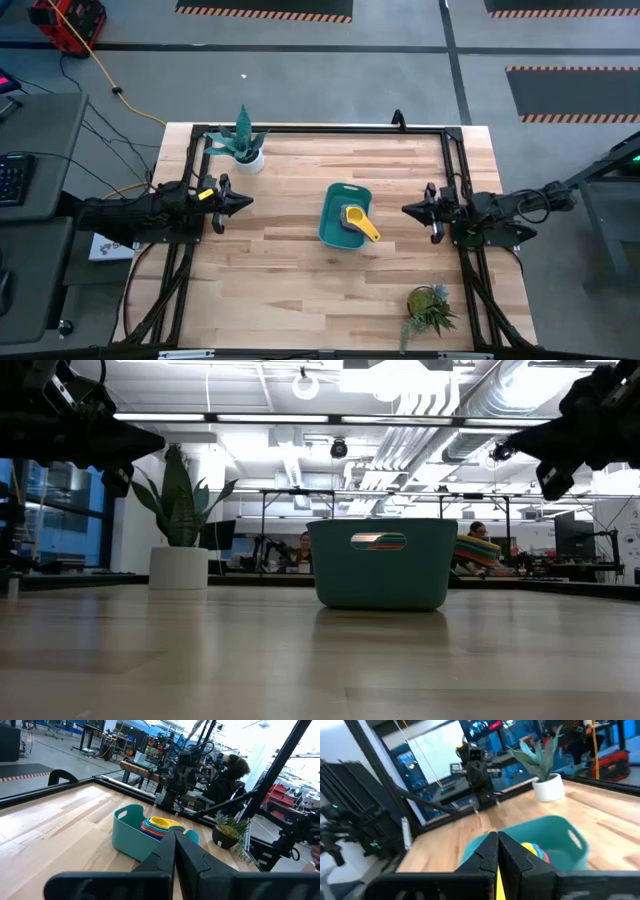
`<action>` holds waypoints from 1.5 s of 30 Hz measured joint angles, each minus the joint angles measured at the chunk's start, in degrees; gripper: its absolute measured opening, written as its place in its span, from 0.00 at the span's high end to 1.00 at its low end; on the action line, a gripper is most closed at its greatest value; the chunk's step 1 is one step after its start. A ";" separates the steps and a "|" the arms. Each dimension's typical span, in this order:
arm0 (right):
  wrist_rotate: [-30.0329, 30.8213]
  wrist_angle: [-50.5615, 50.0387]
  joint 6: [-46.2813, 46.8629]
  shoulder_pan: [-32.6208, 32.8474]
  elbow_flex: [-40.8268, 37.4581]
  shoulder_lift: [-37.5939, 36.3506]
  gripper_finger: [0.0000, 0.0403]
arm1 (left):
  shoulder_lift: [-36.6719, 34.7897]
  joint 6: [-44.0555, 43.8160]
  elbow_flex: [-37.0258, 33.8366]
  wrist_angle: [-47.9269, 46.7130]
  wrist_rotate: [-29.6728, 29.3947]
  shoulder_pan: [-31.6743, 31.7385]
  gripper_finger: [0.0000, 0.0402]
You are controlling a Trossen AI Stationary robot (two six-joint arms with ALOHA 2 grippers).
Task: Nest measuring cups in basket
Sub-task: Return to Home Position
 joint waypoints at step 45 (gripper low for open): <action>-17.90 -3.83 -9.09 -13.07 0.02 -2.55 1.00 | 0.00 -0.02 0.00 0.15 0.00 -0.02 1.00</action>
